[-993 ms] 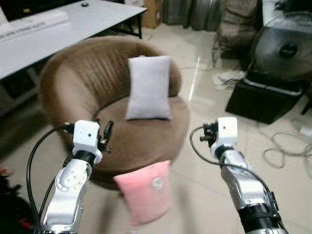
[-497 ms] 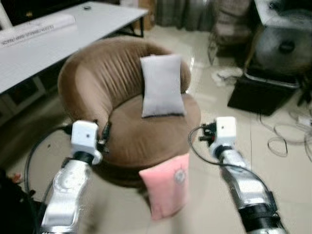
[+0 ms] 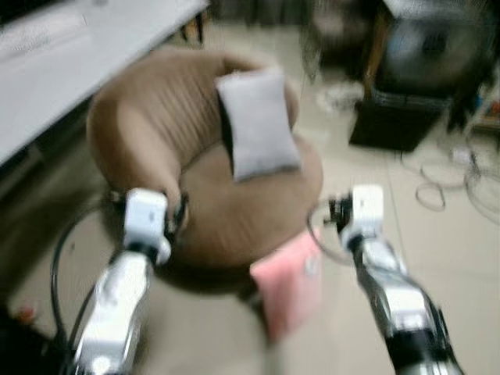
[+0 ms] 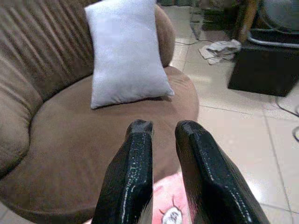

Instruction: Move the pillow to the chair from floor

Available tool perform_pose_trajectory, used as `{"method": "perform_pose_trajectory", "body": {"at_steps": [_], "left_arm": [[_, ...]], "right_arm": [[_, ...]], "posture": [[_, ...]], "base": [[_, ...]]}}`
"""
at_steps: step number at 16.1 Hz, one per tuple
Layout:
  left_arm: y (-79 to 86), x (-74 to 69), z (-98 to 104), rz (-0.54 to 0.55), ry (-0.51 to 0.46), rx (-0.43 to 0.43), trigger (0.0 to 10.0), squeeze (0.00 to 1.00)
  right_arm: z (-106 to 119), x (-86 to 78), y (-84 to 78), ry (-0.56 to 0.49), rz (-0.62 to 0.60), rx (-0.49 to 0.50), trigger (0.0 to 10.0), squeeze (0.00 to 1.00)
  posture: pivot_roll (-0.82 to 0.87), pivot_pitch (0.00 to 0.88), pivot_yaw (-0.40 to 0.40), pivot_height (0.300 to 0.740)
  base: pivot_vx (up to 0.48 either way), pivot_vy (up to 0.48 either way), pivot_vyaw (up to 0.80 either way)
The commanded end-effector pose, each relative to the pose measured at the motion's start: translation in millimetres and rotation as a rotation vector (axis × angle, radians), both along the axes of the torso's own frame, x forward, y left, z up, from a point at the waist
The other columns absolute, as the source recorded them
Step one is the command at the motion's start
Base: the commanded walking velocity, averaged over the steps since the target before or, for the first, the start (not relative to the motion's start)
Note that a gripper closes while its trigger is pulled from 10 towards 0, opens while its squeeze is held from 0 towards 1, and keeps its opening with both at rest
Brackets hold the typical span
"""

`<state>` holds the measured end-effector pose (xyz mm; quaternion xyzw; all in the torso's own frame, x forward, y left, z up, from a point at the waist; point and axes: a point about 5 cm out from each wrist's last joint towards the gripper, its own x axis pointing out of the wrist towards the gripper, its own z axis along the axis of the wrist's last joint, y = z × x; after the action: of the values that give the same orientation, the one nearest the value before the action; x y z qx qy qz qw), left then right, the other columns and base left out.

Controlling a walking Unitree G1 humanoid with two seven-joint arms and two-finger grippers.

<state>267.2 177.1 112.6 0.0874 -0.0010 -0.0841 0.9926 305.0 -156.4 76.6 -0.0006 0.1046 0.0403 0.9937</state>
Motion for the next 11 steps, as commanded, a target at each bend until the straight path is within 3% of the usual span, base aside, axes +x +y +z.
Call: {"method": "perform_pose_trajectory", "body": {"at_steps": [1,4,10,11], "left_arm": [[-4.6,-0.2,0.2,-0.012,-0.005,0.006,10.0,0.0],[-5.0,-0.1,-0.1,-0.002,0.001,-0.043,10.0,0.0],[-7.6,0.1,-0.8,-0.01,-0.002,-0.03,10.0,0.0],[-9.3,-0.2,-0.3,-0.015,-0.006,-0.034,10.0,0.0]], "right_arm": [[4.5,1.9,-5.7,-0.017,-0.012,-0.004,10.0,0.0],[4.4,1.7,-5.4,-0.018,-0.014,-0.006,10.0,0.0],[2.8,0.6,-6.9,-0.011,-0.031,0.008,10.0,0.0],[2.5,0.7,-7.7,-0.008,-0.03,0.003,10.0,0.0]], "posture": [[0.06,0.0,0.018,0.74],[0.06,0.0,0.02,0.74],[0.06,0.0,0.024,0.74],[0.06,0.0,0.026,0.74]], "base": [[0.0,-0.48,0.0],[0.0,0.0,0.0],[0.0,0.0,0.0],[0.0,0.0,-0.78]]}}
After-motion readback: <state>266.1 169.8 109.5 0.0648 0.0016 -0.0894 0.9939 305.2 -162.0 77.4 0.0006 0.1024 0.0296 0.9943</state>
